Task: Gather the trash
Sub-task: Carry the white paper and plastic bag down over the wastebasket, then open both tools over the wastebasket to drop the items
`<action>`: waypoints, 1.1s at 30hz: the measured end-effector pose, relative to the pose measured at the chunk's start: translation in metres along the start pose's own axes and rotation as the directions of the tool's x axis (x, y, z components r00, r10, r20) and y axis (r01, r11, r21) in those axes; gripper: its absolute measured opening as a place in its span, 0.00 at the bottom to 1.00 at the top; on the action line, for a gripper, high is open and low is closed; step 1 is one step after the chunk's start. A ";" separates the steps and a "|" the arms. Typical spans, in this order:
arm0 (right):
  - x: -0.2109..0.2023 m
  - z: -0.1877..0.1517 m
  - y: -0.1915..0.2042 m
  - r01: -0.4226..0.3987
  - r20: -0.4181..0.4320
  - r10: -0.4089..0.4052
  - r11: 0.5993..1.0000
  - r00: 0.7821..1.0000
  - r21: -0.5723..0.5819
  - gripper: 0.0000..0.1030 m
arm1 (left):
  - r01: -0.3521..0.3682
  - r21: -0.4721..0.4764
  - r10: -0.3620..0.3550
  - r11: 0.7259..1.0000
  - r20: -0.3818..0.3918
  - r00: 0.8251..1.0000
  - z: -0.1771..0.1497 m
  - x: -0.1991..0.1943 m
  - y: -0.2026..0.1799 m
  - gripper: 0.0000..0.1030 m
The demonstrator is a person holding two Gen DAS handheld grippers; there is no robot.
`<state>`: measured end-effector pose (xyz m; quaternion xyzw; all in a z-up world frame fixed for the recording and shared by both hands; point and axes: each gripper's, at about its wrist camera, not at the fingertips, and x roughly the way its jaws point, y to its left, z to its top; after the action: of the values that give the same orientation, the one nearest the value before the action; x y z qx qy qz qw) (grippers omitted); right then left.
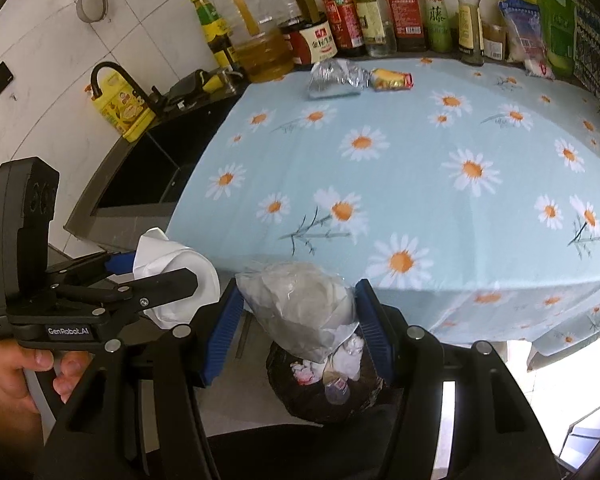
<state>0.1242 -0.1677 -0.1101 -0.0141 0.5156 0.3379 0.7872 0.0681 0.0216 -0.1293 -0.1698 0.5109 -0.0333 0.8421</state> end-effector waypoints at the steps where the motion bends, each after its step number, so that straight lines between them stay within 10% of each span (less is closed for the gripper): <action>1: 0.002 -0.003 0.001 0.000 -0.008 0.000 1.000 1.000 -0.001 0.56 | 0.001 -0.005 -0.001 1.000 -0.006 1.000 -0.003 0.001 0.002 0.79; 24: 0.074 -0.057 -0.016 -0.026 -0.244 0.048 0.996 0.968 0.089 0.57 | -0.015 -0.100 -0.009 0.995 -0.229 0.973 -0.073 0.067 0.034 0.81; 33: 0.076 -0.054 -0.028 -0.037 -0.250 0.070 0.990 0.966 0.136 0.76 | -0.050 -0.116 0.018 0.992 -0.265 0.964 -0.074 0.077 0.041 0.90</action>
<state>0.1146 -0.1692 -0.2070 0.0082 0.6333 0.3202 0.7045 0.0360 0.0242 -0.2392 -0.2062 0.6222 -0.0097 0.7551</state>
